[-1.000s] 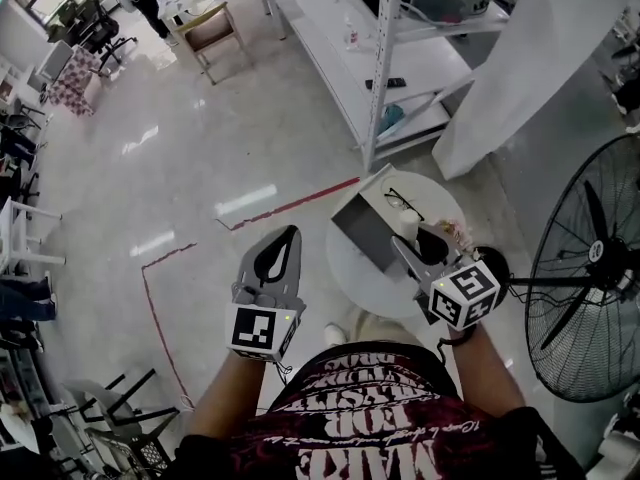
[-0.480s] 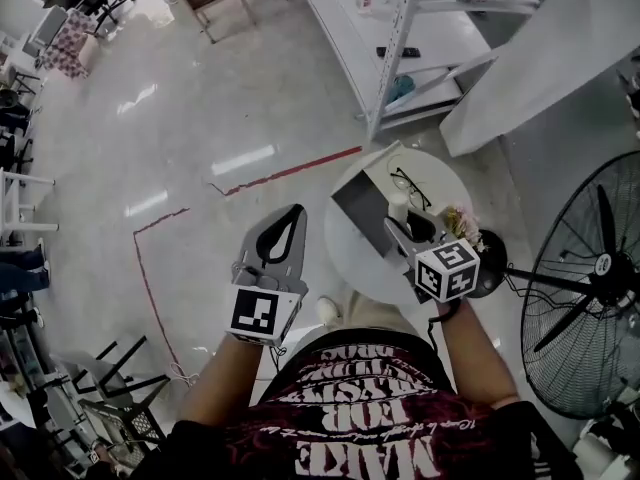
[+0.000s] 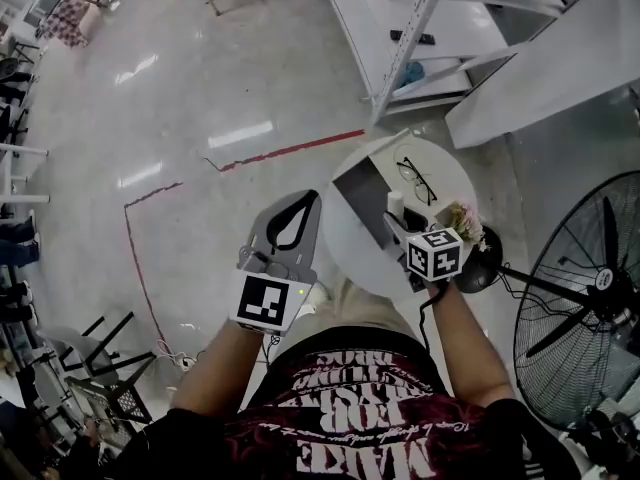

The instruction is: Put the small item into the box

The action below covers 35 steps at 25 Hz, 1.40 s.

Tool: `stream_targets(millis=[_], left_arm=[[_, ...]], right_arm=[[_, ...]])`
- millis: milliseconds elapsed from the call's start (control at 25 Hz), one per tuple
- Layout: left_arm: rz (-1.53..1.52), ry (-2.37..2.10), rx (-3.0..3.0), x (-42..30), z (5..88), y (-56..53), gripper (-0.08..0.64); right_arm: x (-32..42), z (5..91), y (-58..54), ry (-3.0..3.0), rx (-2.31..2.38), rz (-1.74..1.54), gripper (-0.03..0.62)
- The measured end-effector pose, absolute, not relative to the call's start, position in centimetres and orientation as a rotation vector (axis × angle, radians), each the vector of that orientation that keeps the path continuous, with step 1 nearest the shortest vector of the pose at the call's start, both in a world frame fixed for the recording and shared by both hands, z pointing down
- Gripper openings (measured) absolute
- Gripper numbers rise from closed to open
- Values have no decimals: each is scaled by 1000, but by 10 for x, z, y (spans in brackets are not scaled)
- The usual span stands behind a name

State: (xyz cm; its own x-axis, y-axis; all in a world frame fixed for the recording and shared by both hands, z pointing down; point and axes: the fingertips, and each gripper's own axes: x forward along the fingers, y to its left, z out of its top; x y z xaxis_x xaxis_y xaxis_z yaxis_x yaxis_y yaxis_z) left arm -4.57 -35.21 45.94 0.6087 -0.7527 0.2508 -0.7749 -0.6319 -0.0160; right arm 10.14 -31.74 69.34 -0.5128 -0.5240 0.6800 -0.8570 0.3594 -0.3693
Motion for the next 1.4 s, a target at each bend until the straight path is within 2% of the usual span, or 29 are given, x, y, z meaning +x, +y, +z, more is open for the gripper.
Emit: stream_targets(millis=[1000, 1120, 1240, 1400], left_arm=[[281, -1188, 2693, -21, 505, -357, 0], [288, -1161, 2715, -15, 505, -351, 2], [293, -1135, 2732, -12, 501, -341, 2], [300, -1127, 2719, -16, 499, -328, 2]], right_arm=[[98, 826, -293, -1866, 1102, 969, 167], [103, 830, -294, -1845, 1146, 921, 185], [103, 825, -286, -1851, 1162, 913, 237], [103, 808, -280, -1876, 1192, 903, 242]])
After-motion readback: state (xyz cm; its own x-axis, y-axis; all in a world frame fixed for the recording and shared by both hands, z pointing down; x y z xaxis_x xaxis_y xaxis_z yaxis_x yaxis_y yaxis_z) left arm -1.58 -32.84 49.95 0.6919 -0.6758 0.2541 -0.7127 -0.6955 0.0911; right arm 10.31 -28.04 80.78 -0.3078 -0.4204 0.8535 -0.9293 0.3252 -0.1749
